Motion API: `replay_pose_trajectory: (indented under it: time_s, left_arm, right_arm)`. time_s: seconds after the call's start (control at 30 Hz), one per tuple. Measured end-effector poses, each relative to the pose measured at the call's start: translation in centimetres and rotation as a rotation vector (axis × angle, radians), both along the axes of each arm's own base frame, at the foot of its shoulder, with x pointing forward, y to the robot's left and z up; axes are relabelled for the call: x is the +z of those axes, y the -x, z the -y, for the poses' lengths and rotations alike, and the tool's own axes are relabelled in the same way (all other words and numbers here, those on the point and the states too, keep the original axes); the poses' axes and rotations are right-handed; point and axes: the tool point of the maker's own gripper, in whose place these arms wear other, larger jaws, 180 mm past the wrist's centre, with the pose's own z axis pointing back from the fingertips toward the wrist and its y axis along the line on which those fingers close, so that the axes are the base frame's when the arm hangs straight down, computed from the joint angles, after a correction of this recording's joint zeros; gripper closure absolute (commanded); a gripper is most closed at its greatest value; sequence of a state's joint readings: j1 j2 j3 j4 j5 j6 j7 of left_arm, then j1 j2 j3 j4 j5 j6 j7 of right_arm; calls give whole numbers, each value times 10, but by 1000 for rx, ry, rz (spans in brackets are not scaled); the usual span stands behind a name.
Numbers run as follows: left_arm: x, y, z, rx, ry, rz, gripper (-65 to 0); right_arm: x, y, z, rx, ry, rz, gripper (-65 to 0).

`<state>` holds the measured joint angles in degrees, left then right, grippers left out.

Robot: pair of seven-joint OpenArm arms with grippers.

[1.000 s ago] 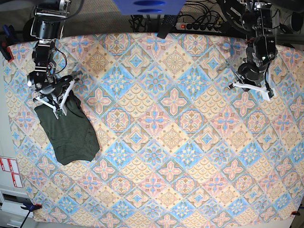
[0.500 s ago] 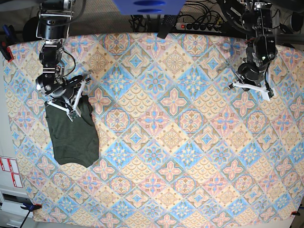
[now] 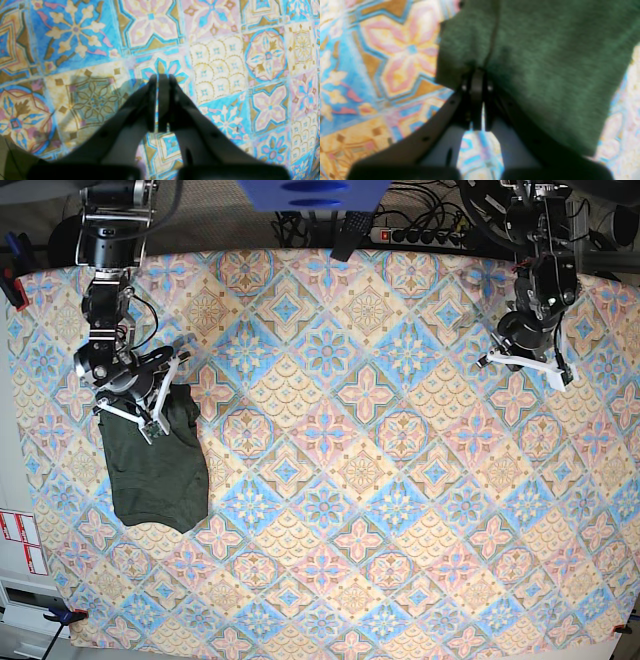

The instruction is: Fold the T-shirt properly

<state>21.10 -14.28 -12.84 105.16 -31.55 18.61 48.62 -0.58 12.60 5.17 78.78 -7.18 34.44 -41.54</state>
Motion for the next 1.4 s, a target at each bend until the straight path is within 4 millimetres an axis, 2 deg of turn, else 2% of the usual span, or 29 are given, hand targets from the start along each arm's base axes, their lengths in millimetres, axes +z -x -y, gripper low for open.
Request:
replay_pose_trajectory:
  time_s: [0.17, 0.37, 0.5, 0.6, 0.73, 0.87, 1.03, 1.2, 1.4]
  left_arm:
    - [0, 0, 0, 0, 0, -1, 0]
    - [-1, 2, 0, 0, 0, -4, 0]
    - [-2, 5, 0, 0, 0, -11, 0]
    - [-1, 14, 0, -9, -9, -22, 0]
    - [14, 29, 9, -46, -22, -7, 0]
    - [14, 47, 13, -61, -20, -32, 0]
    - [0, 85, 9, -59, -31, -127, 0]
    - [-13, 130, 12, -66, -19, -237, 0]
    - [-19, 170, 11, -70, -21, -328, 0]
  right_arm:
    - [29, -12, -4, 20, 25, 75, 0]
    - [43, 7, -7, 49, 65, 96, 0]
    - [62, 13, -12, 67, 71, 155, 0]
    - [65, 33, -1, 40, 81, 152, 0]
    - [54, 70, 23, -7, 139, 73, 0]
    - [57, 86, 12, -32, 24, 84, 0]
    - [54, 120, 27, -119, -34, 41, 0]
    - [43, 157, 18, -120, -80, -30, 0]
    - [32, 208, 28, -144, -50, -144, 0]
